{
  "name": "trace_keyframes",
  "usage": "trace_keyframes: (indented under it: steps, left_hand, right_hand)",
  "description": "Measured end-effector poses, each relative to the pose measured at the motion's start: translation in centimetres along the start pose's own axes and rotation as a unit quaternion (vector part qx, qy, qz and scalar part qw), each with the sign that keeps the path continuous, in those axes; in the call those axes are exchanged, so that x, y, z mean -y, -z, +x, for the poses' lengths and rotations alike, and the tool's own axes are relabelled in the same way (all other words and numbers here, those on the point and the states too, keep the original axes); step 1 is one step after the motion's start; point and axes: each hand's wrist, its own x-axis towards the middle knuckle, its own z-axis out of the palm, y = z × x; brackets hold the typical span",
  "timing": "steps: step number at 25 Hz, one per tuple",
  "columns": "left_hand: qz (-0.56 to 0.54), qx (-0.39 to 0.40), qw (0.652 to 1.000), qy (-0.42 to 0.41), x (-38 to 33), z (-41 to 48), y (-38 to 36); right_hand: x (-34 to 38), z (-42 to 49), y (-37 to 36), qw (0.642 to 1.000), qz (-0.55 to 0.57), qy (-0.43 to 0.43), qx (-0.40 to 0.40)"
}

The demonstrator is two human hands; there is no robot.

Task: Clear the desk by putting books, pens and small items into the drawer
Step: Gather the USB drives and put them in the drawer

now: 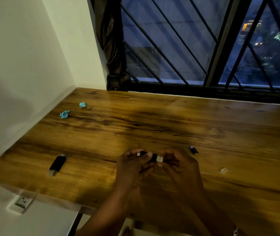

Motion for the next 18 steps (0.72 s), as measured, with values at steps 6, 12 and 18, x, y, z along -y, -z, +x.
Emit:
trace_keyframes:
  steps: [6,12,18]
  left_hand:
    - [0.000,-0.009,1.000,-0.001,0.4,0.0,-0.4]
    - [-0.027,-0.012,1.000,0.009,1.0,1.4,-1.4]
    - [-0.015,0.038,0.999,-0.002,1.6,2.1,-1.5]
  right_hand:
    - [-0.4,0.1,0.0,0.999,0.008,-0.038,-0.007]
    - [-0.9,1.5,2.5,0.996,-0.057,-0.033,0.054]
    - [-4.4,2.4,12.2,0.919,-0.320,-0.232,-0.007]
